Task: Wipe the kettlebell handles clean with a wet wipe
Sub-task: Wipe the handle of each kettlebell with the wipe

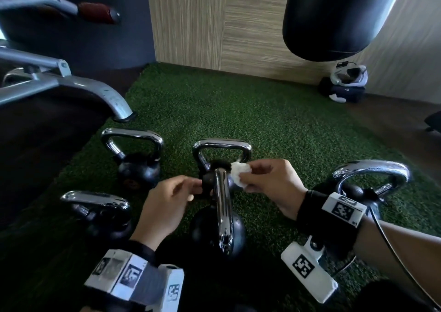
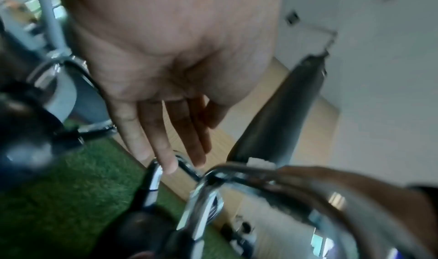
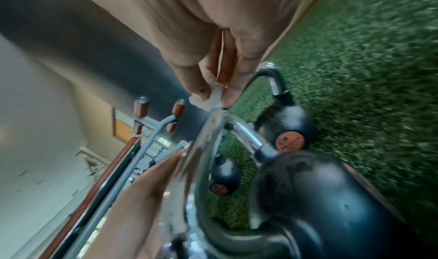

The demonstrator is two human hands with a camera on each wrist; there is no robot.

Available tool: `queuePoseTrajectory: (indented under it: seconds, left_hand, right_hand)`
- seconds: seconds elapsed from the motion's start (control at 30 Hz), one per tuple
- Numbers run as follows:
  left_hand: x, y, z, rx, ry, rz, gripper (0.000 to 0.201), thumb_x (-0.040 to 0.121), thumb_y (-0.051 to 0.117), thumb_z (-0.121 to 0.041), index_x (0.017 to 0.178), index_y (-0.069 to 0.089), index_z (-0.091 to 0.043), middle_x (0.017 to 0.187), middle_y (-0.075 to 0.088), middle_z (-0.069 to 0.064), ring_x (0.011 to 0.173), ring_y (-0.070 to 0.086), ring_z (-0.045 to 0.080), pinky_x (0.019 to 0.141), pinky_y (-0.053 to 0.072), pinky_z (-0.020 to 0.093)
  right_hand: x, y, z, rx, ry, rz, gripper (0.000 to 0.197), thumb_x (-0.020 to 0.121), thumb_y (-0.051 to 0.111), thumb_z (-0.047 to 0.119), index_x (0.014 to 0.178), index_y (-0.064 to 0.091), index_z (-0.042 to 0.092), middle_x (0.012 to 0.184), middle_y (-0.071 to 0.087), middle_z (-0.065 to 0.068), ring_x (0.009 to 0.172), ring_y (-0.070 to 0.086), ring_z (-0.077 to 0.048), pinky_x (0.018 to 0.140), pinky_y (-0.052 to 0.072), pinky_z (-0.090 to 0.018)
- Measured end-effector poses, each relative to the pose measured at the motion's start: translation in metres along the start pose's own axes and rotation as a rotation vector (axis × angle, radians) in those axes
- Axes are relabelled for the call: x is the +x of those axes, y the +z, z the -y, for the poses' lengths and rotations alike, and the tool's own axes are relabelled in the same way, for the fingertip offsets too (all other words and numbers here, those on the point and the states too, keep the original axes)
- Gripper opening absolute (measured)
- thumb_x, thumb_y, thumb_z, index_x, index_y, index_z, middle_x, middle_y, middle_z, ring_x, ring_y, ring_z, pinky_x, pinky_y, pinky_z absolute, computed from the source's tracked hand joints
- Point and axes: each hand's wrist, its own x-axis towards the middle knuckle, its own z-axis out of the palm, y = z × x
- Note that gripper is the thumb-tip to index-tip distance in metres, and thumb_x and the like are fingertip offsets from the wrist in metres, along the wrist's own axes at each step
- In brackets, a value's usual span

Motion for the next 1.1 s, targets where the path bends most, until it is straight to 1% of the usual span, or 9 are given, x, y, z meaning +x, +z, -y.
queuePoseTrajectory:
  seconds: [0.03,0.17,0.27,0.47,0.63,0.73,0.8,0.97,1.1]
  left_hand:
    - [0.001,0.0,0.012,0.139,0.004,0.083,0.019,0.1,0.062,-0.031,0.113,0.071,-0.042,0.112,0.075,-0.02,0.11,0.068,0.001,0.096,0.052,0.03]
    - [-0.009,0.025,0.054,0.466,0.03,0.655,0.117,0.076,0.081,-0.036,0.163,0.003,-0.033,0.169,0.005,-0.015,0.157,0.004,0.007,0.128,0.016,0.03]
    - [-0.027,0.063,0.067,0.613,0.169,0.521,0.15,0.059,0.077,-0.078,0.16,-0.022,-0.026,0.166,-0.025,-0.012,0.153,-0.026,0.012,0.13,-0.003,0.04]
    - [-0.033,0.091,0.074,0.642,0.4,0.111,0.102,0.075,0.067,-0.064,0.149,0.035,0.0,0.146,0.05,0.018,0.133,0.052,0.034,0.11,0.047,0.053]
    - [-0.031,0.079,0.067,0.462,0.37,0.138,0.1,0.069,0.071,-0.056,0.151,0.034,-0.011,0.149,0.048,0.008,0.136,0.034,0.012,0.117,0.035,0.042]
    - [-0.03,0.066,0.048,0.277,0.292,0.236,0.092,0.075,0.082,-0.04,0.144,0.022,-0.042,0.144,0.025,-0.031,0.135,0.022,-0.008,0.123,0.022,0.03]
    - [-0.028,0.062,0.044,0.249,0.219,0.274,0.093,0.076,0.088,-0.031,0.137,0.02,-0.047,0.133,0.017,-0.04,0.141,0.029,-0.001,0.125,0.024,0.03]
    - [-0.021,0.062,0.05,0.273,0.184,0.283,0.104,0.074,0.089,-0.032,0.155,0.025,-0.025,0.138,0.03,-0.026,0.143,0.037,0.008,0.123,0.032,0.037]
    - [-0.013,0.059,0.051,0.268,0.15,0.323,0.093,0.072,0.089,-0.037,0.139,0.027,-0.045,0.139,0.036,-0.02,0.142,0.039,0.009,0.122,0.032,0.038]
  right_hand:
    - [0.003,-0.002,-0.01,0.009,0.044,-0.011,0.021,0.082,0.083,0.003,0.102,0.077,0.003,0.092,0.08,-0.009,0.08,0.077,-0.021,0.07,0.064,-0.028]
    - [0.009,-0.001,-0.05,-0.015,0.169,-0.026,0.02,0.08,0.085,0.004,0.099,0.078,0.006,0.093,0.081,-0.007,0.088,0.079,-0.026,0.081,0.065,-0.039]
    - [0.013,0.008,-0.069,-0.037,0.172,-0.023,0.02,0.08,0.086,0.005,0.099,0.078,0.009,0.098,0.08,-0.01,0.087,0.079,-0.024,0.079,0.064,-0.036]
    - [0.03,0.026,-0.082,-0.199,0.129,-0.019,0.022,0.076,0.092,0.018,0.094,0.081,0.014,0.086,0.08,-0.004,0.079,0.077,-0.022,0.079,0.065,-0.042]
    - [0.036,0.031,-0.082,-0.219,0.133,0.037,0.014,0.082,0.087,0.019,0.092,0.082,0.011,0.08,0.08,-0.003,0.072,0.077,-0.022,0.078,0.066,-0.042]
    - [0.04,0.027,-0.076,-0.247,0.094,0.014,0.013,0.084,0.085,0.019,0.092,0.08,0.01,0.079,0.079,-0.002,0.067,0.076,-0.016,0.072,0.066,-0.038]
    - [0.044,0.026,-0.073,-0.237,0.037,-0.03,0.013,0.084,0.084,0.018,0.094,0.08,0.012,0.084,0.08,-0.002,0.07,0.077,-0.016,0.071,0.066,-0.035]
    - [0.045,0.022,-0.076,-0.213,0.026,-0.007,0.013,0.084,0.083,0.01,0.093,0.074,0.01,0.088,0.078,-0.004,0.073,0.078,-0.018,0.074,0.066,-0.036]
    - [0.046,0.02,-0.073,-0.247,0.032,0.033,0.014,0.084,0.081,0.006,0.093,0.071,0.004,0.085,0.077,-0.008,0.07,0.077,-0.018,0.073,0.066,-0.04]
